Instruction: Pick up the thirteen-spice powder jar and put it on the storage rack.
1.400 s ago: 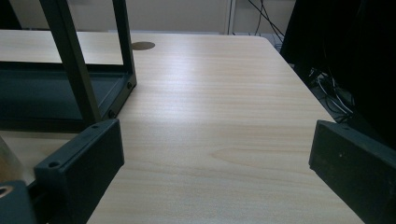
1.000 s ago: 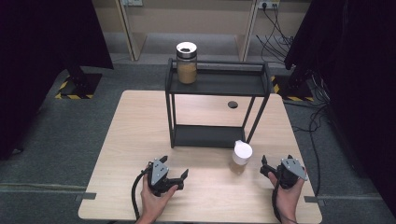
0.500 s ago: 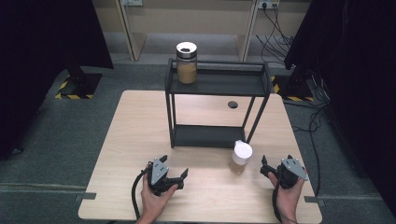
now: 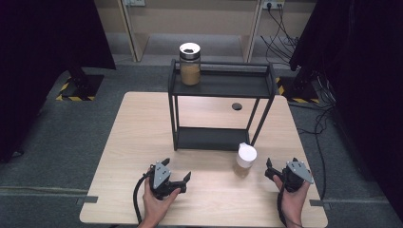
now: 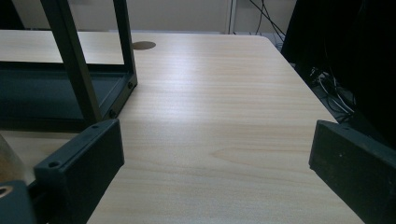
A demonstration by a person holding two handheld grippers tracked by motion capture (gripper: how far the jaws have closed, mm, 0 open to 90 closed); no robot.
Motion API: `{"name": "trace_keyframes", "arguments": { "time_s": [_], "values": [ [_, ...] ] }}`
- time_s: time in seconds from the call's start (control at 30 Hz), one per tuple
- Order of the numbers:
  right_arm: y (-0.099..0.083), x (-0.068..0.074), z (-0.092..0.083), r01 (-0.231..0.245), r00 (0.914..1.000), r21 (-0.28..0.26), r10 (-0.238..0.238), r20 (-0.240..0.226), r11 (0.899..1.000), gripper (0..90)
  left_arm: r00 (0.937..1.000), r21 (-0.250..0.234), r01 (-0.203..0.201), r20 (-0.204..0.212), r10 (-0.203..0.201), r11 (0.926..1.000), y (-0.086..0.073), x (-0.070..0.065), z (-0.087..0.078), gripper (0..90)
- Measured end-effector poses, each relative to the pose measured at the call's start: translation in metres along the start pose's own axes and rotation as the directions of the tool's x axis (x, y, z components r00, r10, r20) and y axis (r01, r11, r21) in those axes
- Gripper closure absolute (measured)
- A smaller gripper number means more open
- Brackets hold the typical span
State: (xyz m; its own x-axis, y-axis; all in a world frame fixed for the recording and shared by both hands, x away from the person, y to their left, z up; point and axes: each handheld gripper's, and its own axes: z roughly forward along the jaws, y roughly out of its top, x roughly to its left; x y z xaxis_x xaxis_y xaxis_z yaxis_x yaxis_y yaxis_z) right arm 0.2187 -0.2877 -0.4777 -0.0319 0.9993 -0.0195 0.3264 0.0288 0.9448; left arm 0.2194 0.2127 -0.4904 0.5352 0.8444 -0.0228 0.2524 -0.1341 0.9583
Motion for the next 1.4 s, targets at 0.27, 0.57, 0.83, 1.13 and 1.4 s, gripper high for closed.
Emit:
{"name": "trace_keyframes", "arguments": {
  "time_s": [0.27,0.57,0.83,1.13,1.4],
  "values": [
    [0.001,-0.007,0.001,-0.058,0.9982,0.003,0.058,-0.012,0.998,2.7,1.0,0.0,0.001,-0.004,-0.001,1.0,0.0,-0.001,0.0,3.4],
    [0.017,-0.006,-0.025,-0.105,0.9907,-0.143,0.091,-0.102,0.984,3.0,1.0,0.0,-0.002,-0.004,0.002,1.0,0.0,-0.001,0.0,3.4],
    [0.03,0.004,-0.042,-0.109,0.9665,-0.211,0.054,-0.251,0.971,3.0,1.0,0.001,-0.002,-0.004,0.002,1.0,0.0,-0.001,0.0,3.4],
    [0.03,0.028,-0.035,-0.027,0.9434,-0.185,-0.036,-0.33,0.982,4.1,1.0,0.0,-0.003,-0.003,0.003,1.0,0.0,-0.001,0.0,3.4],
    [0.024,0.045,-0.022,0.033,0.9499,-0.15,-0.078,-0.303,0.988,9.3,1.0,0.001,-0.004,-0.001,0.004,1.0,0.0,0.0,0.0,3.3]
  ]
}}
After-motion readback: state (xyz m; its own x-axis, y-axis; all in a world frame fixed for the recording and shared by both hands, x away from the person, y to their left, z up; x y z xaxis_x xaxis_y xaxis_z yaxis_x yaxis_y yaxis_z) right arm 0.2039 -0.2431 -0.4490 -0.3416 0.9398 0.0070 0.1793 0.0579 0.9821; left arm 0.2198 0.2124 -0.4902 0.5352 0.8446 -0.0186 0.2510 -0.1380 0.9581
